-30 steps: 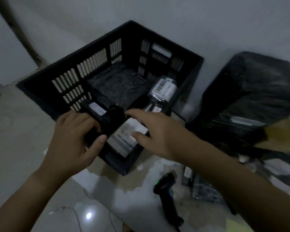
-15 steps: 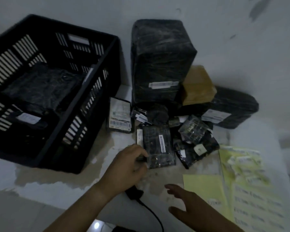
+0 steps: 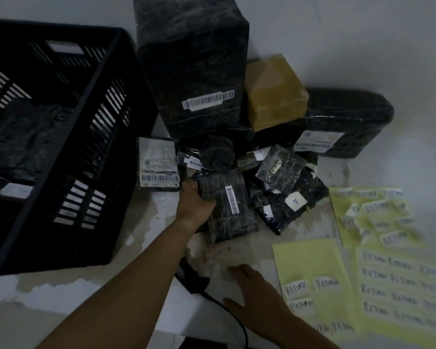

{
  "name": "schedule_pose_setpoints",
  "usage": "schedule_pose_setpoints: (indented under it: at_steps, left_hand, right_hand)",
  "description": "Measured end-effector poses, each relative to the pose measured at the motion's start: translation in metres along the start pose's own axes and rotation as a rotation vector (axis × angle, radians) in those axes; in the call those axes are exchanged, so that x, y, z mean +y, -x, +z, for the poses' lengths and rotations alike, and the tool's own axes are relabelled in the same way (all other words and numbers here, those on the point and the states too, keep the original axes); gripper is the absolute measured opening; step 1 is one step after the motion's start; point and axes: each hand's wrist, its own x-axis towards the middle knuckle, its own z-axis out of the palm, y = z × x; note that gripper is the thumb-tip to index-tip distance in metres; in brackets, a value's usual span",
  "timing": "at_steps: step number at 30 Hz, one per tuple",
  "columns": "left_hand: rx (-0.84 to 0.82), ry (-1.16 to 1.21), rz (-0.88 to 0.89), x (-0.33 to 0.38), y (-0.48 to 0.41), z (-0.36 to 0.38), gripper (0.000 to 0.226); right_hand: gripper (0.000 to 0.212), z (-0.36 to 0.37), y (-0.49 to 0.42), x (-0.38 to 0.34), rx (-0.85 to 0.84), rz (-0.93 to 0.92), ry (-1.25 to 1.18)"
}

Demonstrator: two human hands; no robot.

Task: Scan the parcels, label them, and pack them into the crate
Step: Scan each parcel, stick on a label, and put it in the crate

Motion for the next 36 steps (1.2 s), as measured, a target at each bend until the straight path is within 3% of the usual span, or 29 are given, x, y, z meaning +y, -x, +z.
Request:
schedule_pose_setpoints:
  at_steps: [5, 13, 17, 20, 28, 31, 36]
  left_hand:
    - [0.0, 0.011, -0.017, 0.006, -0.002, 0.002, 0.063]
    - [-0.169, 0.149, -0.05, 0.01, 0.012, -0.015, 0.037]
    - [-0.091, 0.287, -0.116, 0.006, 0.033, -0.046, 0.021]
    - [-0.029, 0.368, -0.132, -0.002, 0.057, -0.075, 0.026]
    - [0.14, 0.639, -0.045, -0.032, 0.115, -0.137, 0.03]
    - [0.18, 0.708, -0.006, -0.033, 0.129, -0.14, 0.039]
    - [0.23, 0.83, -0.027, -0.034, 0.138, -0.146, 0.039]
  right_hand:
    - [0.055, 0.01, -0.011, 0.023, 0.28, -0.07, 0.176]
    - [0.056, 0.008, -0.011, 0.024, 0.307, -0.084, 0.28]
    - [0.053, 0.01, -0.015, 0.026, 0.341, -0.095, 0.33]
    - [0.044, 0.01, -0.022, 0.018, 0.365, -0.094, 0.294]
    - [0.074, 0.02, -0.061, -0.073, 0.134, -0.078, -0.047]
    - [0.085, 0.029, -0.076, -0.09, 0.124, -0.05, -0.015]
    - [0.083, 0.035, -0.089, -0.096, 0.131, 0.002, 0.004]
